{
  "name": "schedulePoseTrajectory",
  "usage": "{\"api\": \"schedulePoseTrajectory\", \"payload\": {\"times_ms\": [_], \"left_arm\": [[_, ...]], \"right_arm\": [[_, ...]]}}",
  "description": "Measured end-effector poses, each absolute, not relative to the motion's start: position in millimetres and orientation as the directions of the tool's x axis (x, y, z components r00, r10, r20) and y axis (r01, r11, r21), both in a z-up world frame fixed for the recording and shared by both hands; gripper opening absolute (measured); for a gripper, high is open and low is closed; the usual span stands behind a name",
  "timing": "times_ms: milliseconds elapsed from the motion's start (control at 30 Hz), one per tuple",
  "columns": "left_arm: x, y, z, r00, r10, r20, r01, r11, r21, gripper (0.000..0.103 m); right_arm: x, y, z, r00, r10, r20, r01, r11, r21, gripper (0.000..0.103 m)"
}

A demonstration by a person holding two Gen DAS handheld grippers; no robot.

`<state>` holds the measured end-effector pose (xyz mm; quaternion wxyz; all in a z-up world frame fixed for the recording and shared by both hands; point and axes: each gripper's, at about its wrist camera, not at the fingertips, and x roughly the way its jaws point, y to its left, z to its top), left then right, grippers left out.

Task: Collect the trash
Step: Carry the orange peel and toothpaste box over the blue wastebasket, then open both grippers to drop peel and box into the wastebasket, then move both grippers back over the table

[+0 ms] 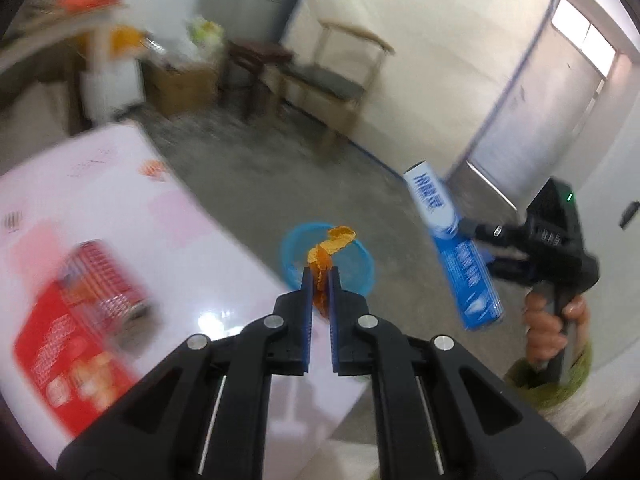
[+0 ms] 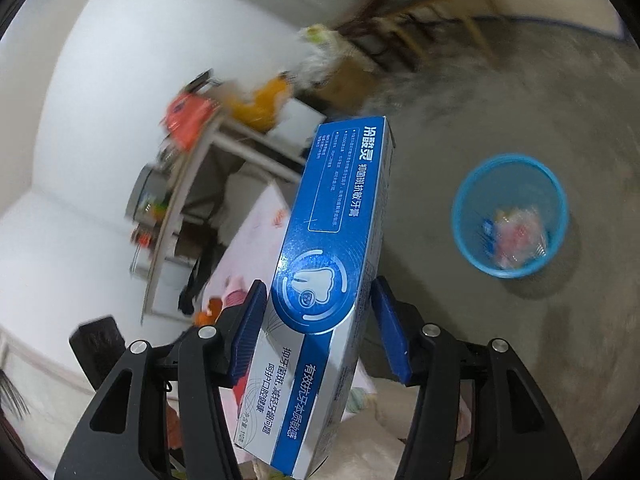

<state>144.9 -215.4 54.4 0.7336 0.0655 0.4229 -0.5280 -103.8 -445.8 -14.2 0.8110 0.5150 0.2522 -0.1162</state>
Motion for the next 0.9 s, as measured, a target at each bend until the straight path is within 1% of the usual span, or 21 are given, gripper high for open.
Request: {"api": "schedulePoseTrajectory", "payload": {"times_ms": [67,200,267,367,400,433,467,500,600,633,767,900], "left_arm": [[150.5,-264.1,40.9,-0.021,-0.689,-0.725,0.818,0.405,-0.408,0.006],[157.7,-341.6,5.5,-0.144,-0.605,-0.783,0.796,0.399,-0.454,0.006],[161.4,-370.2,-12.2,-0.157,-0.557,-0.816,0.79,0.424,-0.442,0.006],[168.1,-407.7,-26.0,-0.153,-0.528,-0.836,0.792,0.441,-0.423,0.006],[174.6,-419.8,-26.2,-0.138,-0.535,-0.834,0.786,0.453,-0.421,0.013],[180.5,-433.4,-27.1,-0.129,-0.551,-0.824,0.773,0.464,-0.432,0.023],[185.2,-441.0,-28.2,-0.119,-0.559,-0.82,0.763,0.477,-0.436,0.043],[191.9,-446.8,-27.7,-0.076,-0.562,-0.824,0.746,0.516,-0.421,0.046],[200.8,-442.6,-22.8,-0.047,-0.575,-0.817,0.73,0.538,-0.421,0.046],[200.7,-439.3,-21.4,-0.044,-0.58,-0.813,0.728,0.539,-0.424,0.046],[200.5,-401.4,-5.4,-0.008,-0.599,-0.8,0.734,0.54,-0.412,0.046],[191.7,-362.0,18.0,0.025,-0.628,-0.778,0.758,0.519,-0.395,0.046]], "right_arm": [[-115.3,-462.5,-38.4,0.844,0.084,-0.53,0.466,0.377,0.801,0.053],[-121.7,-494.3,-83.3,0.828,0.117,-0.549,0.504,0.277,0.818,0.053],[-118.4,-511.5,-102.8,0.821,0.137,-0.555,0.517,0.236,0.823,0.053],[-100.3,-545.5,-120.6,0.813,0.138,-0.566,0.536,0.202,0.819,0.054],[-90.1,-560.3,-126.0,0.813,0.141,-0.565,0.534,0.209,0.819,0.056],[-82.6,-568.5,-131.2,0.806,0.14,-0.575,0.543,0.211,0.813,0.057],[-75.8,-581.7,-140.6,0.788,0.121,-0.604,0.577,0.199,0.792,0.061],[-72.8,-590.4,-147.2,0.775,0.108,-0.622,0.597,0.198,0.778,0.067],[-62.7,-606.5,-175.2,0.71,0.088,-0.699,0.674,0.205,0.71,0.067],[-63.5,-606.0,-184.7,0.701,0.092,-0.707,0.685,0.191,0.703,0.067],[-71.4,-589.2,-202.6,0.699,0.105,-0.708,0.687,0.175,0.705,0.067],[-84.0,-567.5,-199.3,0.702,0.1,-0.705,0.684,0.181,0.706,0.067]]}}
